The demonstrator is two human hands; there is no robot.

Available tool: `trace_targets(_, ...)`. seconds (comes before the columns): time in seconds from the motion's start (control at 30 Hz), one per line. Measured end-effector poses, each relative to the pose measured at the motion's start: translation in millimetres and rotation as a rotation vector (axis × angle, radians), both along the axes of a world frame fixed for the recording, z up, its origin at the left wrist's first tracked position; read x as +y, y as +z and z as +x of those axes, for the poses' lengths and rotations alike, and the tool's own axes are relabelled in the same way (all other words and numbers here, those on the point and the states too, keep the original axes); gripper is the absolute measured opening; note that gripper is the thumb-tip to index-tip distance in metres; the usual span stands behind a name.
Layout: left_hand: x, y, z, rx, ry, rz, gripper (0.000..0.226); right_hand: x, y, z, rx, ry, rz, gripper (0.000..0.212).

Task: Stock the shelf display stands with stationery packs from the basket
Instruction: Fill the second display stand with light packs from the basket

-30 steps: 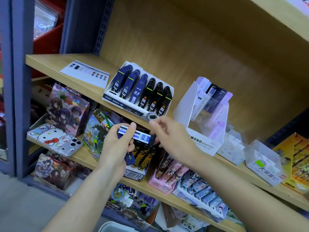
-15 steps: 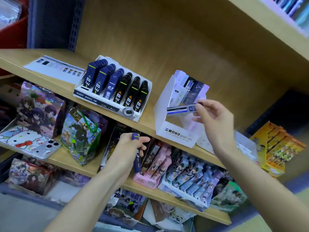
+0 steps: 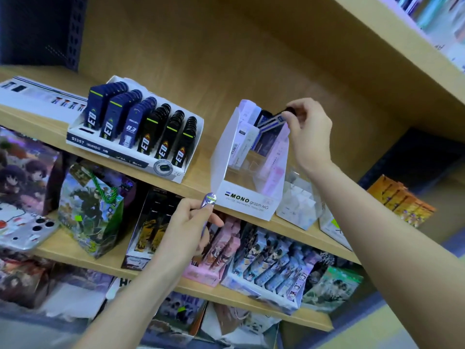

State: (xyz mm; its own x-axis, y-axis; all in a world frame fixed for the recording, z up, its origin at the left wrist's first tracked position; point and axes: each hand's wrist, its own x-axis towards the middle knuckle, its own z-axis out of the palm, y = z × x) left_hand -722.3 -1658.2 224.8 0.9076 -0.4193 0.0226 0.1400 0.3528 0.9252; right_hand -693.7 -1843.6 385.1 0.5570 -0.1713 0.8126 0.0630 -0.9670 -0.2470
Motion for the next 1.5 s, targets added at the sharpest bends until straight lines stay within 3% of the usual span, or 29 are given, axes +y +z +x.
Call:
trace_targets(0.4, 3.7, 2.2, 14.1, -0.083, 0.032, -0.056, 0.007, -8.7, 19.9, 28.6, 0.361, 0.003, -0.129, 0.014)
trace_targets(0.57, 4.2, 2.7, 16.4, -0.085, 0.032, -0.070, 0.007, -9.1, 7.3, 35.6, 0.259, -0.036, -0.173, 0.013)
trace_targets(0.83, 6.1, -1.2, 20.2, 0.030, -0.029, -0.111, 0.023, 4.6, -2.0, 21.7, 0.173, -0.175, -0.277, 0.032)
trace_targets(0.97, 9.2, -1.4, 22.0, 0.076, -0.063, -0.171, 0.025, 36.1, -28.2, -10.7, 0.111, 0.040, -0.121, 0.019)
trace_targets(1.23, 34.1, -4.0, 5.1, -0.213, 0.014, 0.056, 0.020, 90.2, -86.1, -62.6, 0.660, 0.273, 0.158, 0.012)
trace_targets(1.4, 56.8, -14.5, -1.3, -0.350, 0.128, 0.134, 0.015, 108.0, -93.1, -70.7, 0.728, 0.439, 0.548, 0.006)
trace_targets(1.5, 73.6, -21.6, -3.4, -0.439, 0.175, 0.213, 0.013, 117.2, -95.5, -72.9, 0.729, 0.508, 0.621, 0.009)
